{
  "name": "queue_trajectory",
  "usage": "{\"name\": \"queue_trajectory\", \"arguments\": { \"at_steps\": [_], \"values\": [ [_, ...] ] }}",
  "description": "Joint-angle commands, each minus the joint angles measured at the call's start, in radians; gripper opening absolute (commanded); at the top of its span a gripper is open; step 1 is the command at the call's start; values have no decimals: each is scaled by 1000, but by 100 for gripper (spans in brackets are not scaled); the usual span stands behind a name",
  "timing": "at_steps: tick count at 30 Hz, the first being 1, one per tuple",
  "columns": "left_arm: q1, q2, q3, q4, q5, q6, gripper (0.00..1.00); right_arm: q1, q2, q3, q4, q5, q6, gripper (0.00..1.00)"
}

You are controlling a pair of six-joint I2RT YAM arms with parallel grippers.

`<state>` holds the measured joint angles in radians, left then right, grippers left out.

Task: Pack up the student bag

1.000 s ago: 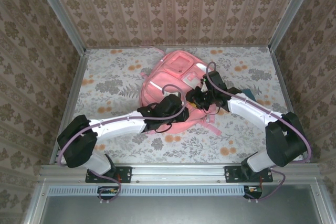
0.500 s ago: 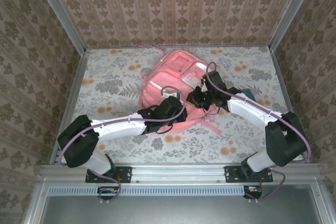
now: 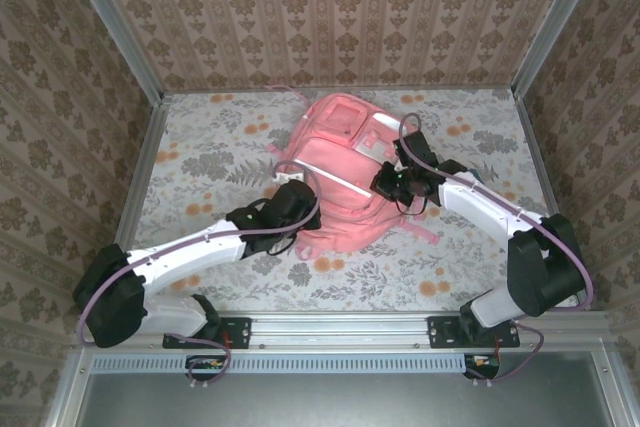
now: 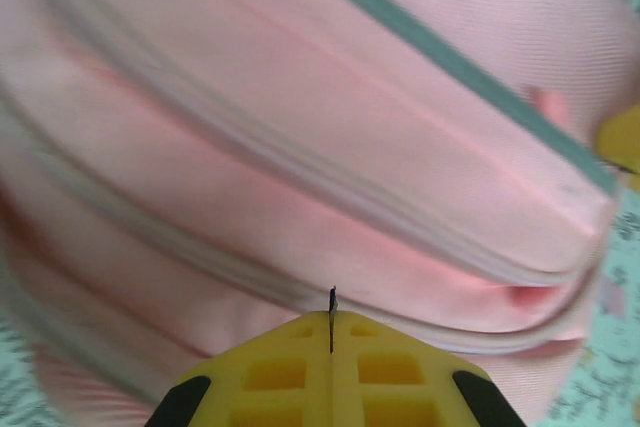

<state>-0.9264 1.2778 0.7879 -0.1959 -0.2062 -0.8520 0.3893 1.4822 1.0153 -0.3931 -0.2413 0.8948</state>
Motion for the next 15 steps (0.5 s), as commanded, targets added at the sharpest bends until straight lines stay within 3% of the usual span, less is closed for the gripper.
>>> {"name": "queue_trajectory", "arguments": {
  "at_steps": [1,5,9,15],
  "values": [
    [28,-10,6,8,70,127,0,-18,-18,46,-20,31,-58,14],
    [31,24,52,26,143,201,0,-8,-73,46,-60,-9,-44,52],
    [26,40,41,103,238,195,2,3,-131,13,-106,-17,-71,60],
    [-12,50,53,161,281,236,24,3,-100,15,-109,-118,-72,63]
  ]
}}
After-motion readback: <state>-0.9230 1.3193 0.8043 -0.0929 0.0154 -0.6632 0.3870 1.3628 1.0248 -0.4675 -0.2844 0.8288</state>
